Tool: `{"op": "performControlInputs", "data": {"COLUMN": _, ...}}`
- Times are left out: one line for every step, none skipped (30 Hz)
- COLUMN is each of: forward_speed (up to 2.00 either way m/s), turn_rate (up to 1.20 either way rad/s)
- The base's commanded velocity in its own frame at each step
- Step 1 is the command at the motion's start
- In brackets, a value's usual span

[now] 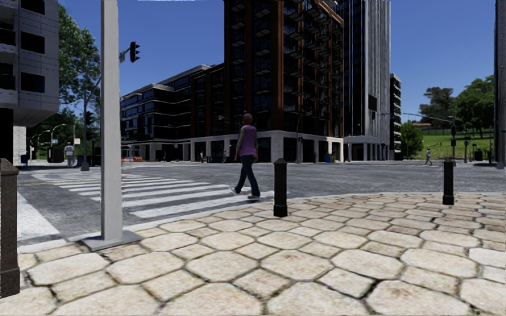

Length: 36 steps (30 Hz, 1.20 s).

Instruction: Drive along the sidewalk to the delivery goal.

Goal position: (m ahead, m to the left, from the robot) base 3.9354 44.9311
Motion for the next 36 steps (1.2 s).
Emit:
{"op": "performControlInputs", "data": {"forward_speed": 1.62, "turn_rate": 0.38}}
{"op": "performControlInputs", "data": {"forward_speed": 1.62, "turn_rate": 0.38}}
{"op": "performControlInputs", "data": {"forward_speed": 1.62, "turn_rate": 0.38}}
{"op": "performControlInputs", "data": {"forward_speed": 1.62, "turn_rate": 0.38}}
{"op": "performControlInputs", "data": {"forward_speed": 1.62, "turn_rate": 0.38}}
{"op": "performControlInputs", "data": {"forward_speed": 1.62, "turn_rate": 0.38}}
{"op": "performControlInputs", "data": {"forward_speed": 1.62, "turn_rate": 0.38}}
{"op": "performControlInputs", "data": {"forward_speed": 1.62, "turn_rate": 0.38}}
{"op": "performControlInputs", "data": {"forward_speed": 1.62, "turn_rate": 0.38}}
{"op": "performControlInputs", "data": {"forward_speed": 1.62, "turn_rate": 0.38}}
{"op": "performControlInputs", "data": {"forward_speed": 1.62, "turn_rate": 0.36}}
{"op": "performControlInputs", "data": {"forward_speed": 1.62, "turn_rate": 0.36}}
{"op": "performControlInputs", "data": {"forward_speed": 1.62, "turn_rate": 0.36}}
{"op": "performControlInputs", "data": {"forward_speed": 1.62, "turn_rate": 0.35}}
{"op": "performControlInputs", "data": {"forward_speed": 1.62, "turn_rate": 0.35}}
{"op": "performControlInputs", "data": {"forward_speed": 1.62, "turn_rate": 0.35}}
{"op": "performControlInputs", "data": {"forward_speed": 1.62, "turn_rate": 0.35}}
{"op": "performControlInputs", "data": {"forward_speed": 1.62, "turn_rate": 0.35}}
{"op": "performControlInputs", "data": {"forward_speed": 1.62, "turn_rate": 0.35}}
{"op": "performControlInputs", "data": {"forward_speed": 1.62, "turn_rate": 0.35}}
{"op": "performControlInputs", "data": {"forward_speed": 1.62, "turn_rate": 0.35}}
{"op": "performControlInputs", "data": {"forward_speed": 1.62, "turn_rate": 0.35}}
{"op": "performControlInputs", "data": {"forward_speed": 1.62, "turn_rate": 0.35}}
{"op": "performControlInputs", "data": {"forward_speed": 1.62, "turn_rate": 0.35}}
{"op": "performControlInputs", "data": {"forward_speed": 1.62, "turn_rate": 0.35}}
{"op": "performControlInputs", "data": {"forward_speed": 1.62, "turn_rate": 0.35}}
{"op": "performControlInputs", "data": {"forward_speed": 1.62, "turn_rate": 0.35}}
{"op": "performControlInputs", "data": {"forward_speed": 1.62, "turn_rate": 0.35}}
{"op": "performControlInputs", "data": {"forward_speed": 1.61, "turn_rate": 0.28}}
{"op": "performControlInputs", "data": {"forward_speed": 1.57, "turn_rate": 0.12}}
{"op": "performControlInputs", "data": {"forward_speed": 1.48, "turn_rate": 0.00}}
{"op": "performControlInputs", "data": {"forward_speed": 1.48, "turn_rate": 0.00}}
{"op": "performControlInputs", "data": {"forward_speed": 1.41, "turn_rate": 0.00}}
{"op": "performControlInputs", "data": {"forward_speed": 1.38, "turn_rate": 0.00}}
{"op": "performControlInputs", "data": {"forward_speed": 1.36, "turn_rate": 0.00}}
{"op": "performControlInputs", "data": {"forward_speed": 1.36, "turn_rate": 0.00}}
